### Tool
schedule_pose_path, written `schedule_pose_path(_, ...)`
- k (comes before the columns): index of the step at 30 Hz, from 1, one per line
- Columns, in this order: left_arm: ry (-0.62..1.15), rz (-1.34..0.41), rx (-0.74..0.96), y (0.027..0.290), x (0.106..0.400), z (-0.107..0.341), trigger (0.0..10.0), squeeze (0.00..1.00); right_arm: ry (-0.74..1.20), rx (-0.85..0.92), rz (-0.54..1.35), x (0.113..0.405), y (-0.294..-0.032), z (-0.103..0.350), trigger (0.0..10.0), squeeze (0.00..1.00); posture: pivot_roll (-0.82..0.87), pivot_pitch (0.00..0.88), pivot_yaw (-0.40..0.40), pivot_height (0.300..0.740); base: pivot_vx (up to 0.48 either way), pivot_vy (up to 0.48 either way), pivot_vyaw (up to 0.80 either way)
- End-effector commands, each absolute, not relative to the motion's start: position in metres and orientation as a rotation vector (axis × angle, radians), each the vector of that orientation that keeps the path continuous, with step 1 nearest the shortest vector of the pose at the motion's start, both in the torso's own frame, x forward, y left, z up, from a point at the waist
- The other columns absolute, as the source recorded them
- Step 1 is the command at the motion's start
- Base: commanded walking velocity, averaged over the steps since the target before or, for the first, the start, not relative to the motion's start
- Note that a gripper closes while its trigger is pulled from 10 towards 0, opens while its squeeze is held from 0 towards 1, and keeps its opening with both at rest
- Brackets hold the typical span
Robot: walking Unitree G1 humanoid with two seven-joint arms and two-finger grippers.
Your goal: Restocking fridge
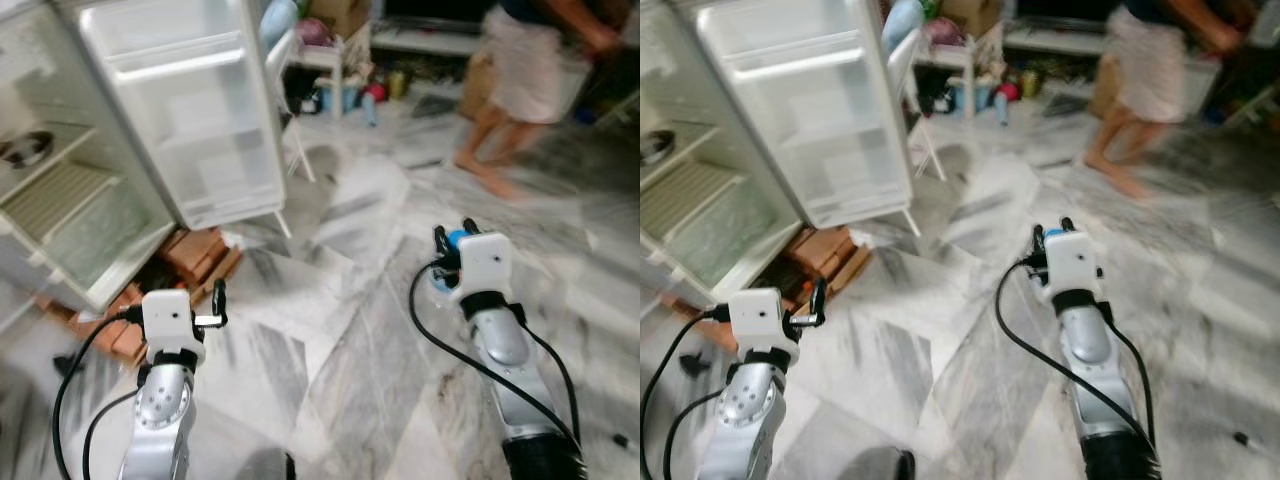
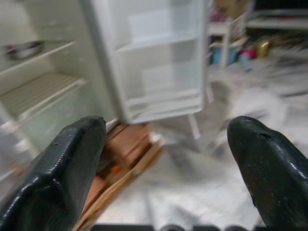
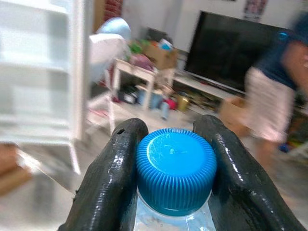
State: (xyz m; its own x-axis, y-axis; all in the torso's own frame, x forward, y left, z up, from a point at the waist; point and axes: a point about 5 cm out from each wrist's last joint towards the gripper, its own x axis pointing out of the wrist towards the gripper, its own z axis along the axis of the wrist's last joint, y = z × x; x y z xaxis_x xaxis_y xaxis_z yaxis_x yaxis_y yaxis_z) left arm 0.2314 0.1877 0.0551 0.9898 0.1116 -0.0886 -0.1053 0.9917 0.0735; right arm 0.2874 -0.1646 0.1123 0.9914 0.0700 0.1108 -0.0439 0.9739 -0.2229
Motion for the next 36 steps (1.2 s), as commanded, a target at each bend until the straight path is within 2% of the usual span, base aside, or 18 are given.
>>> schedule_pose_path(1, 0.076, 0.099, 0.060, 0.185, 0.234, 0.059, 10.0, 0.00, -0.138, -0.227, 0.047, 0.288, -0.168, 0.117, 10.0, 0.00, 0.05, 0.016, 0.039, 0.740, 0.000, 0.000, 0.80)
schedule_pose_path(5, 0.067, 0.098, 0.060, 0.186, 0.236, 0.060, 10.0, 0.00, -0.117, -0.192, 0.038, 0.288, -0.169, 0.115, 10.0, 0.00, 0.05, 0.018, 0.039, 0.740, 0.000, 0.000, 0.62)
schedule_pose_path(9, 0.064, 0.083, 0.063, 0.186, 0.237, 0.060, 10.0, 0.00, -0.032, -0.126, 0.048, 0.284, -0.169, 0.099, 10.0, 0.00, 0.05, 0.025, 0.039, 0.740, 0.321, 0.155, 0.00)
schedule_pose_path(17, 0.064, 0.093, 0.046, 0.186, 0.238, 0.060, 10.0, 0.00, -0.041, -0.134, 0.087, 0.284, -0.161, 0.103, 10.0, 0.00, 0.05, 0.027, 0.040, 0.740, 0.368, 0.307, 0.00)
schedule_pose_path(29, 0.052, 0.133, 0.030, 0.185, 0.239, 0.060, 10.0, 0.00, -0.044, -0.183, 0.166, 0.297, -0.151, 0.109, 10.0, 0.00, 0.10, 0.013, -0.045, 0.740, 0.360, 0.317, 0.00)
schedule_pose_path(36, 0.037, 0.137, 0.055, 0.187, 0.240, 0.063, 10.0, 0.00, -0.050, -0.200, 0.159, 0.303, -0.144, 0.109, 10.0, 0.00, 0.12, 0.020, -0.048, 0.740, 0.332, 0.347, 0.00)
